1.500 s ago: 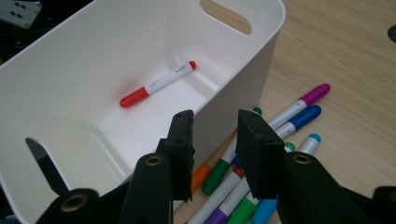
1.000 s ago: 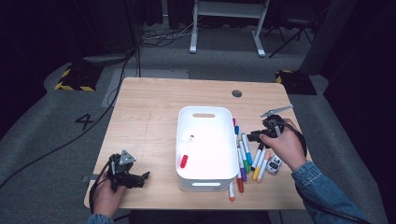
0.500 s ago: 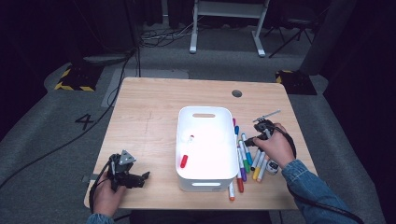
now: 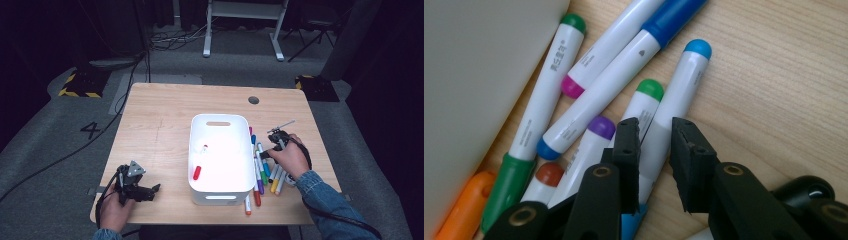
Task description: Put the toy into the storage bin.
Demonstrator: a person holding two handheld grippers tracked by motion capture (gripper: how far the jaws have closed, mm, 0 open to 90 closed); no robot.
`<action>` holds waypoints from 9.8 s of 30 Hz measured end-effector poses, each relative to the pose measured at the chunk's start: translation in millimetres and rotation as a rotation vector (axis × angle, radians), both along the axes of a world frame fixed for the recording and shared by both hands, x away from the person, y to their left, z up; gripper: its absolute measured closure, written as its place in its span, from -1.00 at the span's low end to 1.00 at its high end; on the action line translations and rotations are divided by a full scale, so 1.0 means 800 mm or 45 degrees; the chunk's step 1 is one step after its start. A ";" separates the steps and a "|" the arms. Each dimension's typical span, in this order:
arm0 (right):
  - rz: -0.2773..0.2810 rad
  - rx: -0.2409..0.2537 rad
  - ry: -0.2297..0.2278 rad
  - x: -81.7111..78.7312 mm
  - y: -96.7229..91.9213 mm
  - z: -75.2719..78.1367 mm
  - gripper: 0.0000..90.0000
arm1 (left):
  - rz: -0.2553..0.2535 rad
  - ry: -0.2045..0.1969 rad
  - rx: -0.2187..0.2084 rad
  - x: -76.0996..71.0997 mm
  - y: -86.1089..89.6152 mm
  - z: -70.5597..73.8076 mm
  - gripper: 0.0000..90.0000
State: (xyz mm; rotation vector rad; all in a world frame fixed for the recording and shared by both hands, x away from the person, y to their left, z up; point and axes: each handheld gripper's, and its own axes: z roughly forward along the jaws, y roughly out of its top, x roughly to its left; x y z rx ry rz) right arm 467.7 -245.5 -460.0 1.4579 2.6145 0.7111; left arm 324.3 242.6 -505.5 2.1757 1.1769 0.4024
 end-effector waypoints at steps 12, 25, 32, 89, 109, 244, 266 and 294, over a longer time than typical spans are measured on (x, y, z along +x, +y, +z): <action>-0.036 -0.051 -0.037 0.015 0.006 -0.003 0.62 | 0.005 -0.004 0.005 0.000 0.000 0.000 -1.00; -0.061 -0.131 -0.050 0.025 0.013 -0.009 0.61 | 0.005 -0.004 0.005 0.000 0.000 0.000 -1.00; -0.104 -0.121 -0.057 0.028 0.015 -0.009 0.71 | 0.000 0.000 0.000 0.000 0.000 0.000 -1.00; 0.184 0.251 -0.267 -0.077 0.030 0.158 0.71 | 0.002 -0.005 -0.002 0.000 -0.001 0.000 -1.00; 0.410 0.304 -0.239 -0.120 0.093 0.173 0.70 | 0.002 -0.006 -0.001 0.000 -0.001 0.000 -1.00; -0.043 0.014 0.053 -0.023 0.004 -0.004 0.68 | 0.006 -0.009 0.003 0.002 -0.004 0.000 -1.00; -0.059 -0.122 0.000 -0.028 0.014 -0.007 0.71 | 0.006 -0.009 0.004 0.002 -0.004 0.000 -1.00; -0.055 0.081 -0.104 -0.046 -0.001 0.055 0.71 | 0.006 -0.008 0.003 0.002 -0.004 0.000 -1.00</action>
